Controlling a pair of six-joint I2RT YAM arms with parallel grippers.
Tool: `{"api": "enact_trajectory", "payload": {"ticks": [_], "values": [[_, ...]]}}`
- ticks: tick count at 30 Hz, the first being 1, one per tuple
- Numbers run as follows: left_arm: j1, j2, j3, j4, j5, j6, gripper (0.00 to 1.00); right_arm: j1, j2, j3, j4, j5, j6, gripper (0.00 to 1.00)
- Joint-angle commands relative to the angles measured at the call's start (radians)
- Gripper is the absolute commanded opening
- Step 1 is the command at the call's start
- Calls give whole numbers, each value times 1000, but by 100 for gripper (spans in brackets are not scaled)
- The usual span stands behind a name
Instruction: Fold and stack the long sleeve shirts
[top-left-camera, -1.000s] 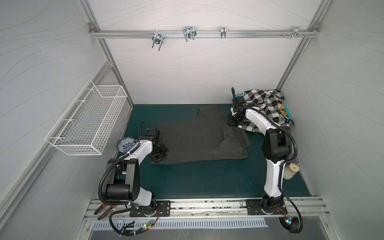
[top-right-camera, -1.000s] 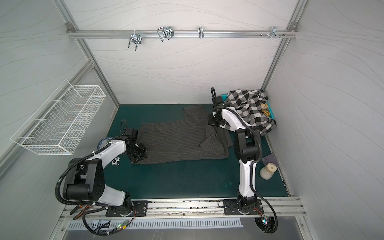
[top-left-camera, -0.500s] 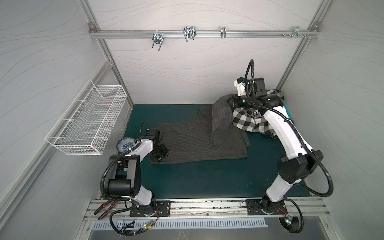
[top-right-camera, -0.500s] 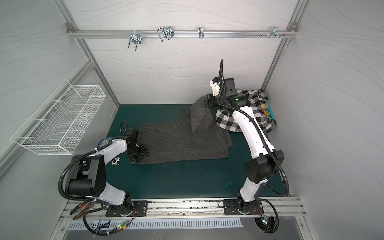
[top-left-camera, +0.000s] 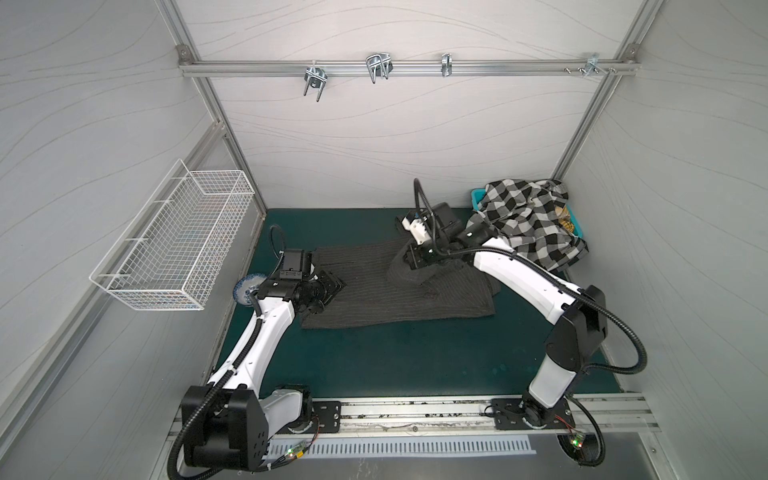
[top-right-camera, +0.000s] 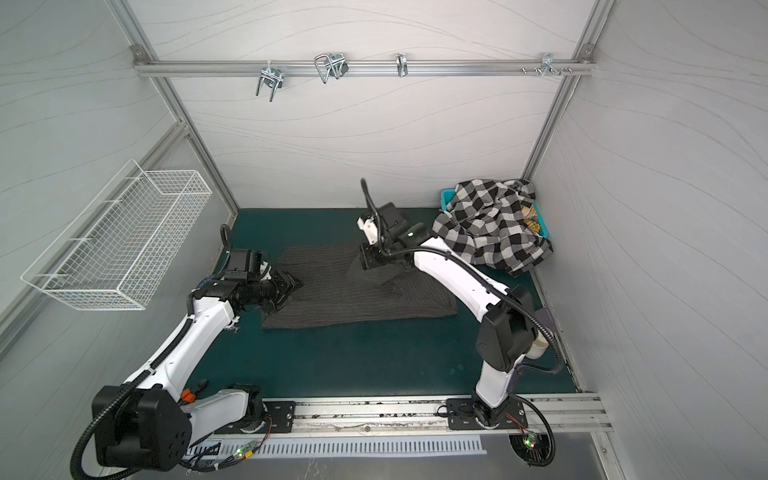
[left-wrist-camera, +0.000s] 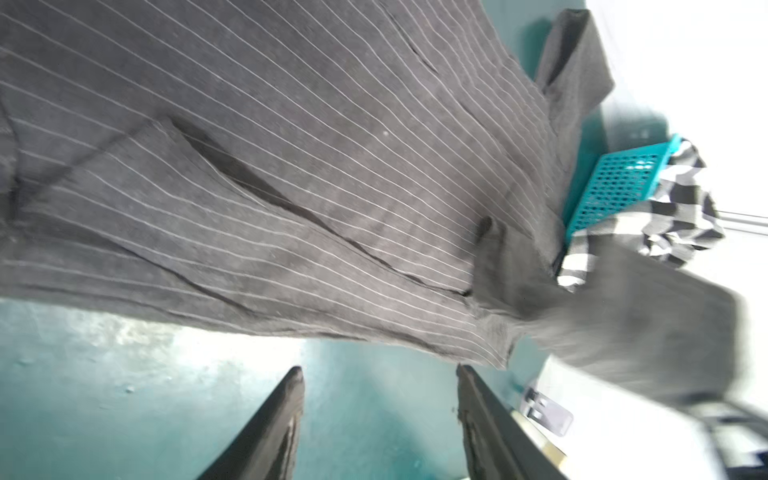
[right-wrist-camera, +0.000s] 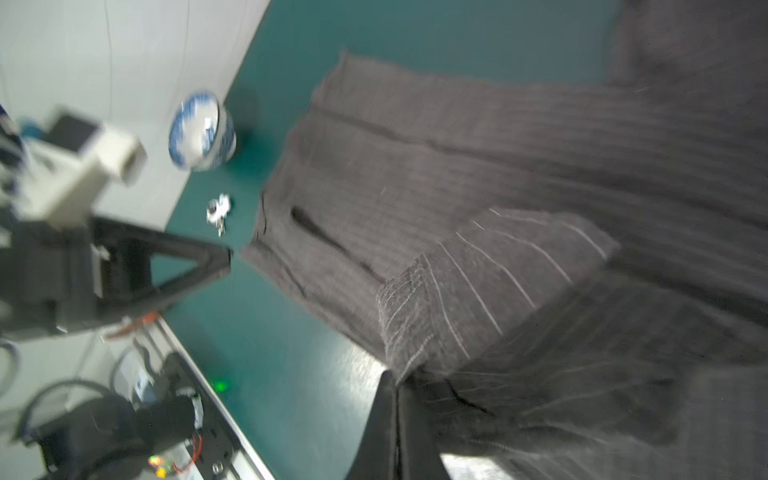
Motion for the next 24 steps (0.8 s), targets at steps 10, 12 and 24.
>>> {"api": "enact_trajectory", "payload": {"ticks": [10, 12, 24], "values": [[-50, 3, -150, 531, 240, -187, 70, 88, -21, -61, 39, 77, -53, 0], [-93, 16, -87, 477, 206, -163, 71, 79, -47, -94, 48, 44, -60, 0], [-139, 67, -9, 208, 23, -162, 56, -33, 69, 107, -125, 444, 99, 0]]}}
